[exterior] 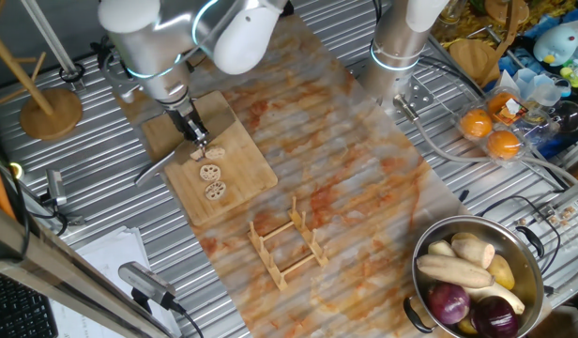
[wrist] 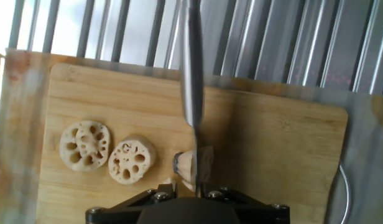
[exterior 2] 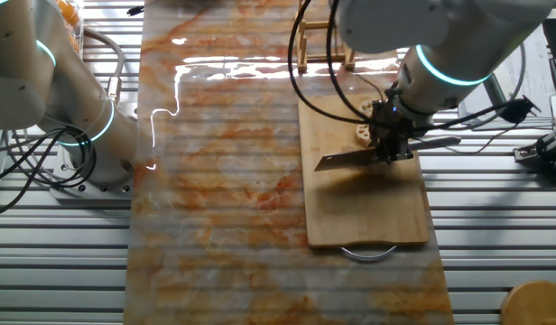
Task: Slice the lotus root
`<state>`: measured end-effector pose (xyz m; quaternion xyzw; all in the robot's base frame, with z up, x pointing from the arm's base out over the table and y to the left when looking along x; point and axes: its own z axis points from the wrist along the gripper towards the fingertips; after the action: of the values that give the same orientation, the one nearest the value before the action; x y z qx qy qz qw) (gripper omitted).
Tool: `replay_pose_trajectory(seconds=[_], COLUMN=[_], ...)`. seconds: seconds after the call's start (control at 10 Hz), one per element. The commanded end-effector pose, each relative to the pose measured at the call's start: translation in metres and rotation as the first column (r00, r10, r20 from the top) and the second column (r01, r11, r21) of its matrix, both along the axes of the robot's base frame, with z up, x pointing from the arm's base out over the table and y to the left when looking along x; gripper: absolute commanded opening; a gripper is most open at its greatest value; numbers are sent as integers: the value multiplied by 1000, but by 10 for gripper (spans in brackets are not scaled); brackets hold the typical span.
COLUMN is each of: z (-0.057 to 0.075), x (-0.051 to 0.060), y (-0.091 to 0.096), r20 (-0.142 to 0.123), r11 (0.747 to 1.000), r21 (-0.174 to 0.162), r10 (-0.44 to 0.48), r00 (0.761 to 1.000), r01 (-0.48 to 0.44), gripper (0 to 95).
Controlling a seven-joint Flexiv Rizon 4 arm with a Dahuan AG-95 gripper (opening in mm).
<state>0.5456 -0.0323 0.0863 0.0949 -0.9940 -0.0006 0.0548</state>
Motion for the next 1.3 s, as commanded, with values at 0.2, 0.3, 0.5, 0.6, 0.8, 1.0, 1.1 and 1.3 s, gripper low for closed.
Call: replay_pose_trajectory(seconds=[0.2,0.3,0.5,0.6,0.8,1.0,1.1,1.3], z=[3,3,4,4,2,0,0,0], x=[-4,-4,-5,-5,-7,-7,-7,-7], y=[2,2,2,2,2,1,1,1], r20=[13,13,13,13,14,13,14,13], r11=[1000,1000,1000,1000,999,999,999,999], r21=[-4,-4,5,9,41,37,35,39], r10=[18,18,18,18,17,17,18,17], r00=[1000,1000,1000,1000,1000,1000,1000,1000], r01=[-18,-18,-18,-18,-18,-18,-18,-18], gripper=[190,190,190,190,190,190,190,190])
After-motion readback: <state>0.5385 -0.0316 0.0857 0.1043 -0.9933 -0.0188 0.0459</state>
